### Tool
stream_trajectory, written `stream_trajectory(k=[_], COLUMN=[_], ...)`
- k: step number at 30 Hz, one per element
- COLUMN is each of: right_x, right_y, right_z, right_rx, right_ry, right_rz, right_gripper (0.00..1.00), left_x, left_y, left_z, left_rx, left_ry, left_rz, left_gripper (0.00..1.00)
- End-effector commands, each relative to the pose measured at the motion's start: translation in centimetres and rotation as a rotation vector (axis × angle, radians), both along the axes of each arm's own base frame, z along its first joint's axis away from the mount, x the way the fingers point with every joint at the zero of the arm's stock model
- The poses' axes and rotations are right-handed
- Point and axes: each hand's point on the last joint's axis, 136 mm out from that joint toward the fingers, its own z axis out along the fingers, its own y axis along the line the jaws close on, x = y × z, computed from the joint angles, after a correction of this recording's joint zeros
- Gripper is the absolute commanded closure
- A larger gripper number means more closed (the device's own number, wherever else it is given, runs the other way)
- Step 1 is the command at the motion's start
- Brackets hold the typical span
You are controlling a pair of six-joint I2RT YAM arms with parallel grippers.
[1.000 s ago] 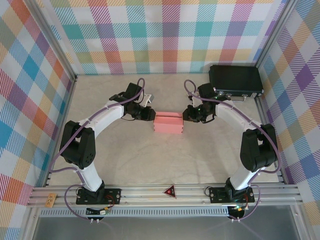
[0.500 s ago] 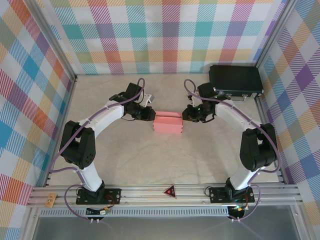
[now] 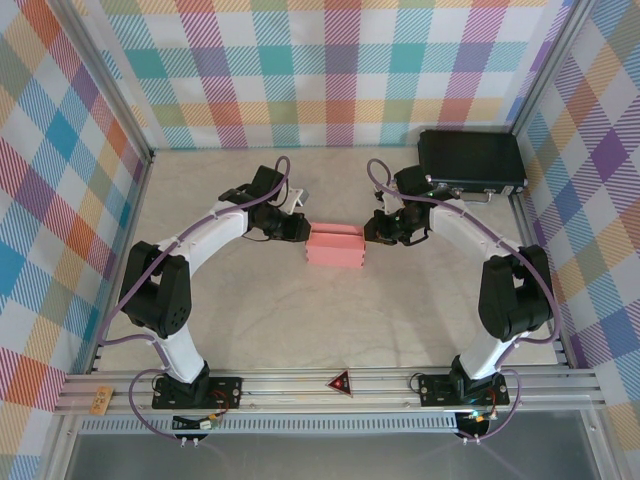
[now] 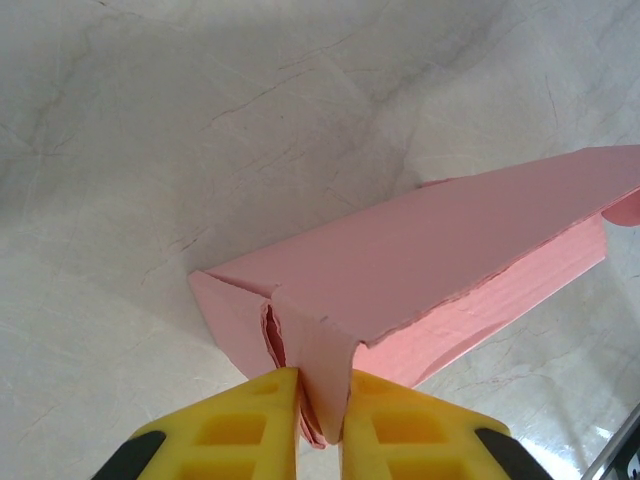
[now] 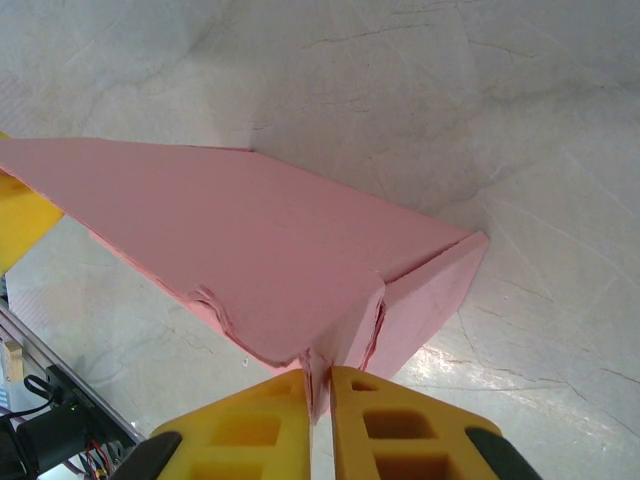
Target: Fold the paper box
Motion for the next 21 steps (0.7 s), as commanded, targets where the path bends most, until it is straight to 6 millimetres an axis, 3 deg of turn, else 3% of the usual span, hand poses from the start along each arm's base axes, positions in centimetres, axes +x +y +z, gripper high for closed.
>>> stream_trajectory(k=[1,21], right_x=[-0.38,-0.71], right_y=[0.68,0.71], right_z=[-0.29,-0.74], right_rx=[0.010,0.001], right_ry=[0.027,0.043], right_rz=[0.023,0.027], right_gripper=[0.87,0.88], left_x=[-0.49,-0.99], left_y=[-0.17,-0.07], left_z=[-0.76,-1.46], left_rx=[0.015,0.036], left_ry=[0.013,0.026], left_rz=[-0.010,-0.017], left_gripper=[0.84,0.84])
